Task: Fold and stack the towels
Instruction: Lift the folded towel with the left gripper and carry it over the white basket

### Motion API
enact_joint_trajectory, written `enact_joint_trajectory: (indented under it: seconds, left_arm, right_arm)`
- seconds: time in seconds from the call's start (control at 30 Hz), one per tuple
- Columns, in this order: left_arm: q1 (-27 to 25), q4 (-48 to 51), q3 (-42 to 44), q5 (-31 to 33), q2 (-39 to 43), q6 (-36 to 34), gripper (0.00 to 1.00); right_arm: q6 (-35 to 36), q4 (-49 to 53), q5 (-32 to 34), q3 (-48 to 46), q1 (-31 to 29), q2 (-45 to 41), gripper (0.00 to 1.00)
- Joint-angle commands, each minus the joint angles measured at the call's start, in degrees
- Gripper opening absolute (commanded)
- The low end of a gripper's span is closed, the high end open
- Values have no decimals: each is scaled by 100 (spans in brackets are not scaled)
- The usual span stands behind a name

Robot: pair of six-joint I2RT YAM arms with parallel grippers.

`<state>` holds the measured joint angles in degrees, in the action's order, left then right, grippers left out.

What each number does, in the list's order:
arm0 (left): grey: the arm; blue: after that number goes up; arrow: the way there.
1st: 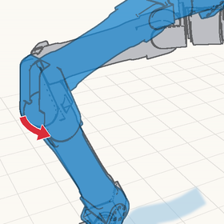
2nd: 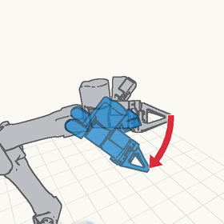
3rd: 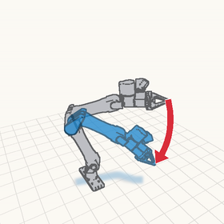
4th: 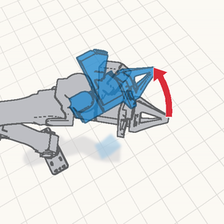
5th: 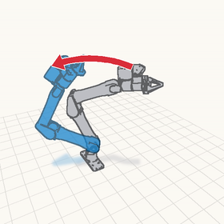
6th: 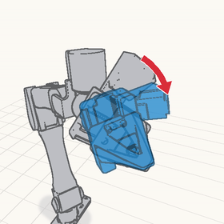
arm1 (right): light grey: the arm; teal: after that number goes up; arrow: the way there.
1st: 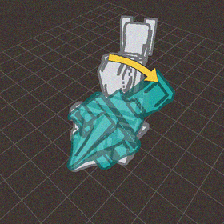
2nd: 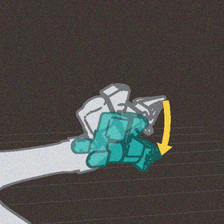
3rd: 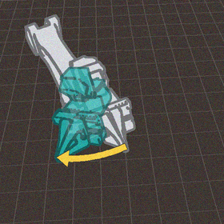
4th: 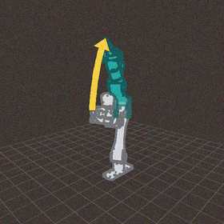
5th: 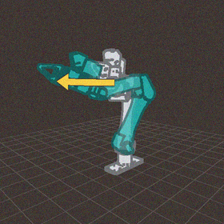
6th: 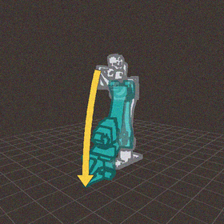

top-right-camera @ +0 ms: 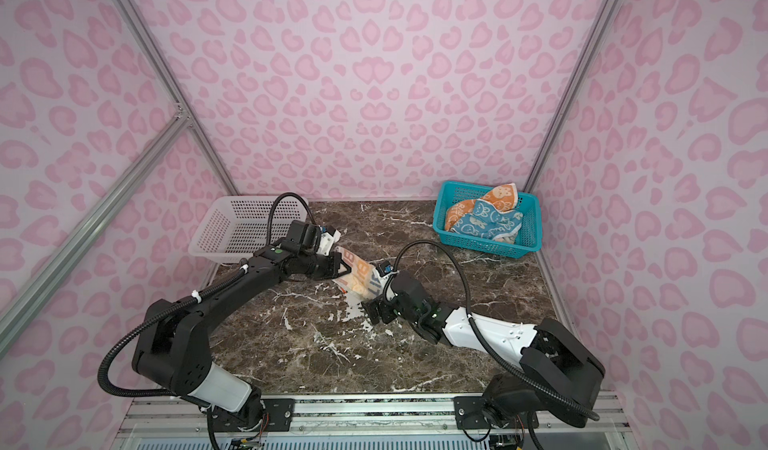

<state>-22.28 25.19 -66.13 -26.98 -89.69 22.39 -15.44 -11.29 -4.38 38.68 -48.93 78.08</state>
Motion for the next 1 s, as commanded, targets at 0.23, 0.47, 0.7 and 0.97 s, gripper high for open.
enact_joint_trajectory:
  seconds: [0.23, 0.47, 0.7, 0.97]
  left_arm:
    - [742, 1316, -1549, 826, -92, -1276, 3]
    - [1339, 1409, -2414, 992, -441, -1740, 3]
    - [2051, 1497, -3092, 991, -1056, -2156, 3]
    - [2618, 2106, -4043, 935, -1923, -2629, 3]
  right_arm:
    - [250, -137, 195, 514, -45, -135, 100]
    - [320, 277, -125, 1047, -46, 193, 100]
    - [414, 144, -187, 997, -45, 198, 99]
    - [520, 223, -161, 1068, -47, 216, 100]
